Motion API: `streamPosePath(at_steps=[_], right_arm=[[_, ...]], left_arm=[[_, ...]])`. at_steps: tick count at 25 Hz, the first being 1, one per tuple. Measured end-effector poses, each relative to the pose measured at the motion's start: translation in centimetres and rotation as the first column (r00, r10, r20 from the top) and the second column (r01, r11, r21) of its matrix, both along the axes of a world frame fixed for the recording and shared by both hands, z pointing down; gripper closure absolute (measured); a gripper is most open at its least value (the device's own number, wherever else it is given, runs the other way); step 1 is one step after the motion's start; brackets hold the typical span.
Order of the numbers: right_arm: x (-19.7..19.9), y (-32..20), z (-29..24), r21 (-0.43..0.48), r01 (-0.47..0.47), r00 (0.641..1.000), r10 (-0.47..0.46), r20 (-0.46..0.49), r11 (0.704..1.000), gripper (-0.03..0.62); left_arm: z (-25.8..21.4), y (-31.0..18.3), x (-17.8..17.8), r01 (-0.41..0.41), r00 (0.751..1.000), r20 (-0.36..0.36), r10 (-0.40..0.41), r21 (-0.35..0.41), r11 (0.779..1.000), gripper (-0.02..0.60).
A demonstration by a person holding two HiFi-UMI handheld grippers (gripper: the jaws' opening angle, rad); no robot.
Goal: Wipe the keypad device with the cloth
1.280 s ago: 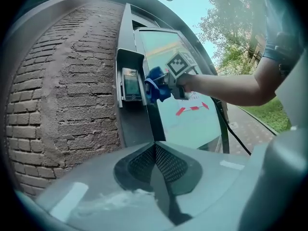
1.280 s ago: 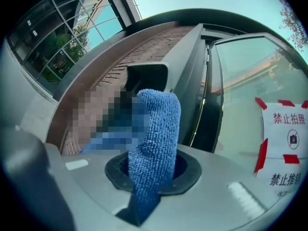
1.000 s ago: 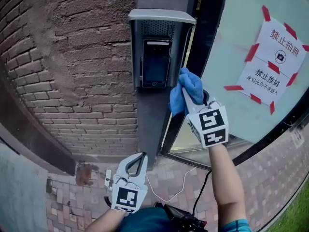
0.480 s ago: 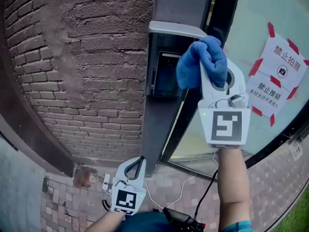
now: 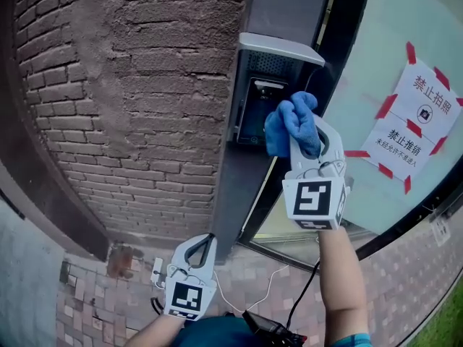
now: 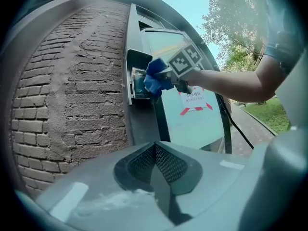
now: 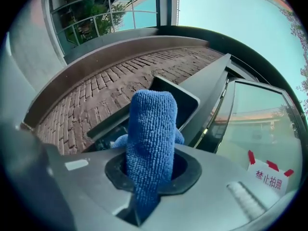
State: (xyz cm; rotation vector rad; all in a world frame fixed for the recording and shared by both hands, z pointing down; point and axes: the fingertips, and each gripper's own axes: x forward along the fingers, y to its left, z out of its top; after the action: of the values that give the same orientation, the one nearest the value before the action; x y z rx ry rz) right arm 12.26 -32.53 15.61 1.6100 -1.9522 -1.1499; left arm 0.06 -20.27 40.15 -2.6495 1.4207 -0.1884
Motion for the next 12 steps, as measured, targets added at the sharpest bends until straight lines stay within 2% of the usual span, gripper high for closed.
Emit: streamPosePath(at_steps=[8, 12], right_arm=[[0.7, -0.1, 7.1, -0.137, -0.034, 0.999, 0.03, -0.034, 0.99, 0.544], [0.0, 0.8, 6.3, -0.136, -0.007, 1.0, 0.005, -0.019, 0.991, 0.543]], left_arm=[[0.7, 0.5, 0.7, -0.021, 1.0, 0.003, 0.021, -0.019, 1.0, 0.592], [1.0, 0.8, 0.6, -0.015, 1.0, 0.001, 0.015, -0.027, 1.0, 0.592]])
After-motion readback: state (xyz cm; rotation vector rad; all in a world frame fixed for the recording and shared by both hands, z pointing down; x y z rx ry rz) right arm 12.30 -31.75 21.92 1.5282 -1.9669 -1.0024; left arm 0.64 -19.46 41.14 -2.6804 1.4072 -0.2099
